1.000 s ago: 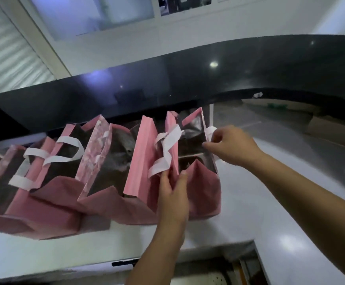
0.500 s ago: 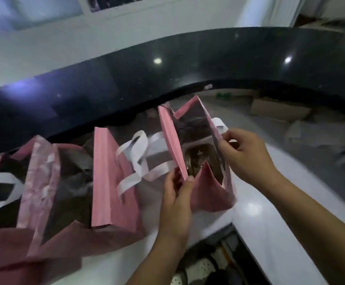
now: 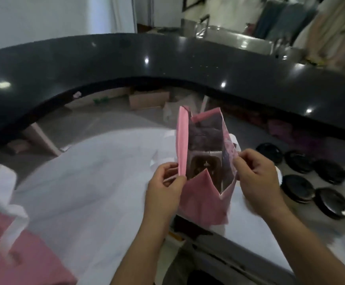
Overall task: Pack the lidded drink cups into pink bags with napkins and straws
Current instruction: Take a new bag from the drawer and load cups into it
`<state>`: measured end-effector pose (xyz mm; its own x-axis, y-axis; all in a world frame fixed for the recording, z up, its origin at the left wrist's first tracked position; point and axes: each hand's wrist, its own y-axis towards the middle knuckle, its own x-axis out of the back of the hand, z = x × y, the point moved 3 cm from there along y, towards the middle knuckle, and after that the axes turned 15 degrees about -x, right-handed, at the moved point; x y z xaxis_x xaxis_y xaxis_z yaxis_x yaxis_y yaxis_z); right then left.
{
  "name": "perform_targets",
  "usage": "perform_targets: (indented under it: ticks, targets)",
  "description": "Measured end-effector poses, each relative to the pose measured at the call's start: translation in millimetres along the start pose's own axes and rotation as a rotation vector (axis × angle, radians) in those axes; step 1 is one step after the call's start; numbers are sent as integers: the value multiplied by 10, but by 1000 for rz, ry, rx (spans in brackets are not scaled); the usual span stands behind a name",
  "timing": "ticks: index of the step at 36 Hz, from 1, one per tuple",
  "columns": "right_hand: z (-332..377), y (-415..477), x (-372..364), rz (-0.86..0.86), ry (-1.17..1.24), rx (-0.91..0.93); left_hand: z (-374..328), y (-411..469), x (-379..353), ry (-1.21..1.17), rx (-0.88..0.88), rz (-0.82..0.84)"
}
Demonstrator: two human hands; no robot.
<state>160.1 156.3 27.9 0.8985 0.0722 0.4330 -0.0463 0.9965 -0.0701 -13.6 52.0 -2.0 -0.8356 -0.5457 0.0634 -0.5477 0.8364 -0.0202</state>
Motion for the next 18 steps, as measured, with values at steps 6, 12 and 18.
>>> perform_targets:
  ticks: [6,12,18]
  targets:
    - [-392,102,574,-96,117,-115,-50,-44,-604,103,-39,185]
    - [-628,315,963,-1,32,-185,-224,-11,-911,371,-77,257]
    - [-524,616,1319,173,-178,166,-690,267,-1161,916,-331,278]
